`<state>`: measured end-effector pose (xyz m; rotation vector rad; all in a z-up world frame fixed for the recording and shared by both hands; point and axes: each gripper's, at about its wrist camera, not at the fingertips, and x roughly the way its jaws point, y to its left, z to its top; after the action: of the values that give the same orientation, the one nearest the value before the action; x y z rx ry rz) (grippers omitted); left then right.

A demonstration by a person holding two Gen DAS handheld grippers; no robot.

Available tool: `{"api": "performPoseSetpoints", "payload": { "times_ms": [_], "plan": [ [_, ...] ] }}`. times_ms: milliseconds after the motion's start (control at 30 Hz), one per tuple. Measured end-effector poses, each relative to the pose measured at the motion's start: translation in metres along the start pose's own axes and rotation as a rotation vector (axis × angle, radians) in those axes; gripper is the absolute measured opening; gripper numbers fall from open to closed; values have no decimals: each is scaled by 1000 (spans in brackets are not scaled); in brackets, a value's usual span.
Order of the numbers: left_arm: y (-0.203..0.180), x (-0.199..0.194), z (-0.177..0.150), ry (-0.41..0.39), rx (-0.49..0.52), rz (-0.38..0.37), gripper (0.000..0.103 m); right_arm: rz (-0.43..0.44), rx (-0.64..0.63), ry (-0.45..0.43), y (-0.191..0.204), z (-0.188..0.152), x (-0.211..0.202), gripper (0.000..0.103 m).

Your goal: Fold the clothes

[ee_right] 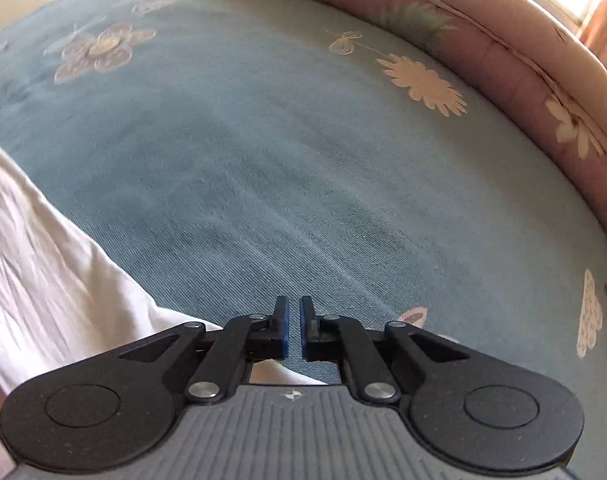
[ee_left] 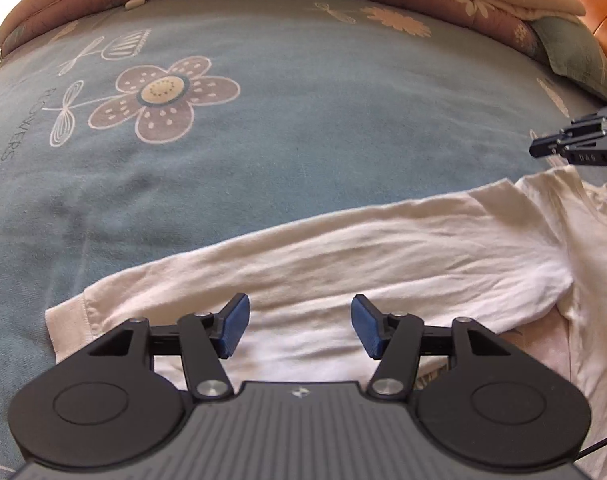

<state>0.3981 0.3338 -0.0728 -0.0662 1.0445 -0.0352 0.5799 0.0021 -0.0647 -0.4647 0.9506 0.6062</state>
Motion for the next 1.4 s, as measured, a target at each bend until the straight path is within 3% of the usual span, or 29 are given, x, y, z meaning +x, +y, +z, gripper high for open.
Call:
{"api": "performPoseSetpoints", "payload": {
  "times_ms": [133, 233, 367, 533, 667, 767, 867, 967, 1067, 1167, 1267, 1400],
  "plan": [
    [4, 7, 1, 15, 35, 65, 57, 120, 68, 21, 24, -13, -16, 14],
    [14, 18, -5, 58, 0, 103, 57, 176, 100, 66, 51, -26, -12, 14],
    [26, 16, -12, 64, -64, 119, 59, 155, 168, 28, 72, -22, 14, 12],
    [35, 8, -13, 109, -108, 149, 59, 158, 277, -27, 63, 10, 31, 14],
    [31, -5, -3, 35, -45, 140, 58, 158, 286, -65, 60, 9, 1, 20],
    [28, 3, -1, 29, -9, 139, 58, 100, 278, -16, 65, -9, -7, 23],
    [32, 15, -10, 69, -48, 161, 62, 51, 282, 33, 69, -26, -6, 23],
    [43, 13, -20, 74, -108, 176, 70, 40, 301, 13, 70, -24, 13, 23],
    [49, 7, -19, 106, -116, 204, 70, 37, 281, -17, 67, -8, 23, 25],
    [41, -8, -10, 65, -58, 206, 65, 34, 256, -36, 67, -5, 6, 26],
    [27, -17, -6, 8, -10, 150, 67, 61, 252, -25, 76, -18, -22, 28],
    [7, -3, -16, 39, 89, 142, 67, 127, 258, 32, 102, -44, -46, 28]
  ]
}}
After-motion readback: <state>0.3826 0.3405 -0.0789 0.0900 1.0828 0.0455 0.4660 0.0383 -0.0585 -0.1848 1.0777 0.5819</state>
